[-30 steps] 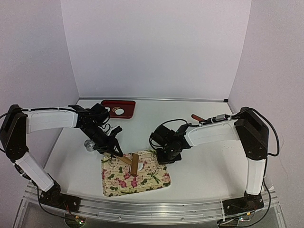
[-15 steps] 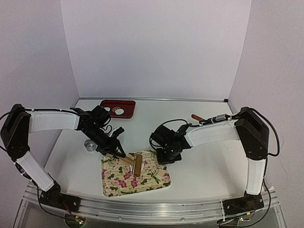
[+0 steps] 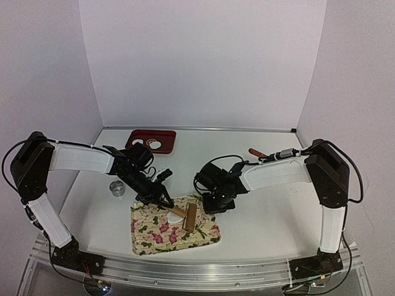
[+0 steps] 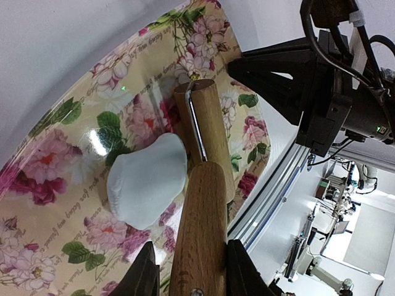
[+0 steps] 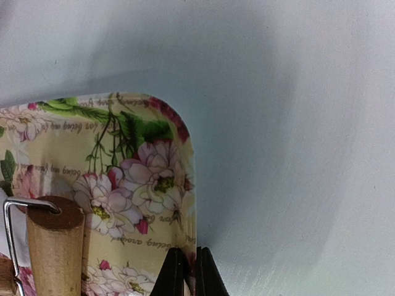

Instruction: Roll out the dumpling wrappers from the dough

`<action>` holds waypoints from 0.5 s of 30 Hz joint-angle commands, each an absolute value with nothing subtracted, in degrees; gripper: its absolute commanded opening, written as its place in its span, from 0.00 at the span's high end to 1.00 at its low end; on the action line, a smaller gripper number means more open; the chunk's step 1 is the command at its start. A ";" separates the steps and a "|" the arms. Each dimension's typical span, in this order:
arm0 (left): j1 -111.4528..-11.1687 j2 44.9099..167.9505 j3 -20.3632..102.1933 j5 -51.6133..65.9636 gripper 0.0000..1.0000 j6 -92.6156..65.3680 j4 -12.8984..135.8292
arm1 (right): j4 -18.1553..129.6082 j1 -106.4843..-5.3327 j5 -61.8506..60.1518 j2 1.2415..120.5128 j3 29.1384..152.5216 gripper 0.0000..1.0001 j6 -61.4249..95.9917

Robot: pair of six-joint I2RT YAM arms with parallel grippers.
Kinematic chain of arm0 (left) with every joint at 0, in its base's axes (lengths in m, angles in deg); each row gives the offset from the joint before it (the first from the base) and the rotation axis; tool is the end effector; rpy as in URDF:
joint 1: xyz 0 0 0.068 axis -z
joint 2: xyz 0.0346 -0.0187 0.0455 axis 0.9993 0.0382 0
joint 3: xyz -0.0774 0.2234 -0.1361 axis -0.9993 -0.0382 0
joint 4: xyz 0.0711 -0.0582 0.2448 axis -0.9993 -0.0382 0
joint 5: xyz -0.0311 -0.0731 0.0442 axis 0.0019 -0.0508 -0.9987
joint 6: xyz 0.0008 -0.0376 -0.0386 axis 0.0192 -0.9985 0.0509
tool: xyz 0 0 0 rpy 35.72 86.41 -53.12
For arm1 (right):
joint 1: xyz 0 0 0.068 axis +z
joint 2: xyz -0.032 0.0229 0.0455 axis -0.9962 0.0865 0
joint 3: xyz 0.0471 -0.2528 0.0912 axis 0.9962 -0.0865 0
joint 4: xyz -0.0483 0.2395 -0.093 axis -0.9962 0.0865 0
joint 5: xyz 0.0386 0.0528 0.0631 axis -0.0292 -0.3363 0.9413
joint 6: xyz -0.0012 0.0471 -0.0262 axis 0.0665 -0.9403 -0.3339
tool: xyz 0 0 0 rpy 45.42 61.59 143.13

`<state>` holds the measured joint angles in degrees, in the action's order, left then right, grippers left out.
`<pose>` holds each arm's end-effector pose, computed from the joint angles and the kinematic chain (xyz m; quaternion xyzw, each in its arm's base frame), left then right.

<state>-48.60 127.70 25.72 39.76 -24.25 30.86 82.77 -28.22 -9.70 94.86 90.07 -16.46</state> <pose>0.2294 -0.2171 0.1716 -0.2013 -0.9004 0.3851 0.0227 0.2191 0.3337 0.1390 -0.1367 0.9717 0.1376 0.1347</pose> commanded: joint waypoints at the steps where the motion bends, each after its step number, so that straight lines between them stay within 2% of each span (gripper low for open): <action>1: -47.14 130.76 24.33 26.02 1.00 -25.78 23.02 | 87.04 -28.26 -12.65 94.16 89.30 1.00 -16.82; 9: -47.10 122.04 36.77 27.12 1.00 -27.39 13.44 | 87.09 -28.28 -12.63 94.31 89.62 1.00 -16.78; 15: -47.37 117.08 40.02 27.13 1.00 -29.31 6.13 | 87.12 -28.29 -12.16 95.14 90.37 1.00 -16.36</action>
<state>-46.94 122.76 36.21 29.21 -27.59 14.25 82.77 -28.22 -9.69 94.86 90.07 -16.50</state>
